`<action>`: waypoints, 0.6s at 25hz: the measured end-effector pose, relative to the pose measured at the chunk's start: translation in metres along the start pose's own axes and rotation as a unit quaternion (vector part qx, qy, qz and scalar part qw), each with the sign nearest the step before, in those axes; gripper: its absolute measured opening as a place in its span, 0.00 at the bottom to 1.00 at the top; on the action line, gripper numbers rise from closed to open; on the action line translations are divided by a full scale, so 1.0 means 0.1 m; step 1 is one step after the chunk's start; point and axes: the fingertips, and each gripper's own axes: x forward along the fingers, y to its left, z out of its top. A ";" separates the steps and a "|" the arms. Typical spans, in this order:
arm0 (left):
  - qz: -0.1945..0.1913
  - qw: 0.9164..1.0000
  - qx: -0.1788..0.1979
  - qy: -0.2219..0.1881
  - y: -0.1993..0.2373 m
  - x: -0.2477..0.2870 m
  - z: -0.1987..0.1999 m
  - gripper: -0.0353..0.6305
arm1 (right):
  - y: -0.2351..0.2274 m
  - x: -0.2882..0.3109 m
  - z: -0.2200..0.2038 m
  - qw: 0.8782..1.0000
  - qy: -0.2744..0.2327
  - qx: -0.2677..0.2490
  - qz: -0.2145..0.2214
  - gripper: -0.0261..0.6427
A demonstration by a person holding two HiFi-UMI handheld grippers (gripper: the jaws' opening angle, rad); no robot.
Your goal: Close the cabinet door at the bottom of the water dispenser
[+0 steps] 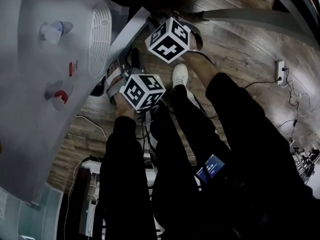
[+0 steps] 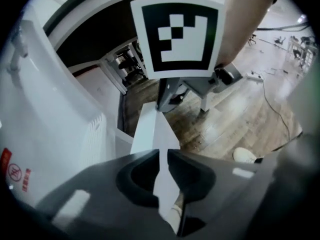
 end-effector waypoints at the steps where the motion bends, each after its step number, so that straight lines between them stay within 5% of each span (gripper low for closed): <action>1: 0.000 1.000 -0.012 -0.001 0.01 0.01 0.00 0.12 | -0.02 0.03 0.05 1.000 -0.005 -0.003 0.003 0.12; 6: -0.011 0.998 -0.057 0.015 0.01 0.10 -0.07 0.11 | -0.08 0.17 0.28 1.000 -0.019 -0.010 0.014 0.10; 9: -0.012 0.992 -0.118 0.033 0.05 0.22 -0.13 0.10 | -0.11 0.30 0.47 0.999 -0.030 -0.034 0.022 0.10; 13: 0.033 0.966 -0.248 0.068 0.26 0.38 -0.34 0.14 | -0.07 0.50 0.76 0.996 -0.050 -0.056 0.040 0.08; 15: 0.055 0.958 -0.274 0.071 0.34 0.43 -0.37 0.13 | -0.05 0.56 0.88 0.995 -0.056 -0.063 0.043 0.07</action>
